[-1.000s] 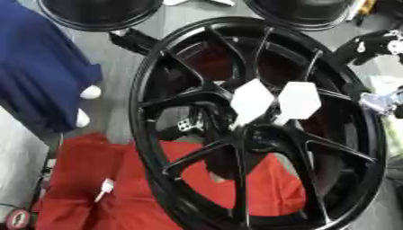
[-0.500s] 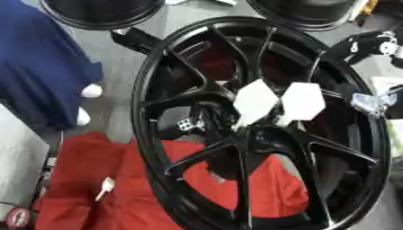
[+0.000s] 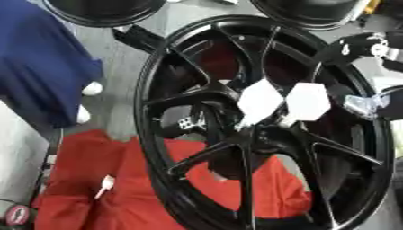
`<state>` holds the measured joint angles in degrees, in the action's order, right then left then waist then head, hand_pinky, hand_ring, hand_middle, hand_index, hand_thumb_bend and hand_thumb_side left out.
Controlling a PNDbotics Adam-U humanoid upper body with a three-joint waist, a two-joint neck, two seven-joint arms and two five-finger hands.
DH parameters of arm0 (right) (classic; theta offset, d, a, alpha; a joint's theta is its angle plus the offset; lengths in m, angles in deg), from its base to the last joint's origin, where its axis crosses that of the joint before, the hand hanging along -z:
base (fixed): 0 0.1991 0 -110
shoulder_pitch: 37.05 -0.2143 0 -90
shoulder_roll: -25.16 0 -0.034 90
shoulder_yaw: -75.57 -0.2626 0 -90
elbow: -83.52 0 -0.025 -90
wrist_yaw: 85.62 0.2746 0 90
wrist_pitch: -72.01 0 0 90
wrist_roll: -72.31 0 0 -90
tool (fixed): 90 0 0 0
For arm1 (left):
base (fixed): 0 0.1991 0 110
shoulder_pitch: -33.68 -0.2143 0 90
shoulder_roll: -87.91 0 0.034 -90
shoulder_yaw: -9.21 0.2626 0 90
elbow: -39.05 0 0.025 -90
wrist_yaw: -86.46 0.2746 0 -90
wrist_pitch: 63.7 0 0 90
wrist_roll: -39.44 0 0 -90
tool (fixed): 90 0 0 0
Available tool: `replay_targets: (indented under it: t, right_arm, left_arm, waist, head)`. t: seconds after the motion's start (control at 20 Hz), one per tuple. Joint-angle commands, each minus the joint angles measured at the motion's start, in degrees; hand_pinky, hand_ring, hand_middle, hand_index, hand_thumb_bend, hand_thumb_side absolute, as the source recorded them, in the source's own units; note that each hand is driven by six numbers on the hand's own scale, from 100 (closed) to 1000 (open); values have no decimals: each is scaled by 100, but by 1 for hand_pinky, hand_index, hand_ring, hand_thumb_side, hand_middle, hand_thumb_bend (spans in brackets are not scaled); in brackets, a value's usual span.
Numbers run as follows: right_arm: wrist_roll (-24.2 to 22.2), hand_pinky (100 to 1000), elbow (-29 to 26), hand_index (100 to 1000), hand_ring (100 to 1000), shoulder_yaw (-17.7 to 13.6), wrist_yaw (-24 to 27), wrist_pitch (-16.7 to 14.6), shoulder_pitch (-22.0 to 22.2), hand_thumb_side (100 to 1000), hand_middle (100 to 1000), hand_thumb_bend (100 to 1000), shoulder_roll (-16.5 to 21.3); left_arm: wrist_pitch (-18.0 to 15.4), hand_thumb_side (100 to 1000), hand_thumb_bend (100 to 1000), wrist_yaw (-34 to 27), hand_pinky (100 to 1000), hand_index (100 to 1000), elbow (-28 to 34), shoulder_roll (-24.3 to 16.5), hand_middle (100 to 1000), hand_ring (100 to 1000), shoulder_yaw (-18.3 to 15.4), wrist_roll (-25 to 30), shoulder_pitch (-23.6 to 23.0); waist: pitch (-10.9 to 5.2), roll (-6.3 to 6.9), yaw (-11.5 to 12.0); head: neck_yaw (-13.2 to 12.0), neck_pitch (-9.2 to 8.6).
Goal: Pull the pin out of the wheel hub.
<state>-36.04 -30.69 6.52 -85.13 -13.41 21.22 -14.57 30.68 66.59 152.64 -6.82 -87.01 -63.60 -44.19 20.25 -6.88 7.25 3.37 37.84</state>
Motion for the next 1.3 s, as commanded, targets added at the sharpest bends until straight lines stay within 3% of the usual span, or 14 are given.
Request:
replay_targets:
  t: [0.05,0.4,0.6,0.8,0.9,1.3]
  right_arm:
    - [12,830,-38,910,875,-29,58,-96,-58,560,875,100,100]
    - [-11,836,-38,913,879,-37,65,-303,0,682,873,100,107]
    - [-23,837,-38,913,876,-29,17,-356,17,668,869,100,96]
    - [-31,845,-38,922,879,1,30,-400,44,576,870,100,85]
    - [-65,856,-38,928,879,22,-62,-410,63,472,869,100,87]
    - [-3,877,-38,936,888,105,-317,-249,101,443,871,100,42]
  left_arm:
    - [0,601,181,-27,801,828,101,-64,707,773,-9,16,59]
    - [21,603,180,-34,801,829,101,-52,707,773,-1,35,62]
    - [27,600,176,-39,801,829,101,-42,705,773,-1,46,65]
    - [37,603,176,-46,801,829,101,-29,705,773,0,48,69]
    - [40,604,176,-48,802,829,101,-24,704,773,3,53,75]
    - [54,608,173,-58,802,829,101,-9,698,772,16,84,92]
  waist:
    - [-76,23,10]
    - [-76,6,11]
    - [-72,-4,21]
    - [-53,-16,34]
    - [-40,-23,43]
    - [2,-53,70]
  head:
    - [-1,-61]
    - [-21,-61]
    - [-21,-50]
    - [-23,-51]
    - [-29,-53]
    - [-42,-38]
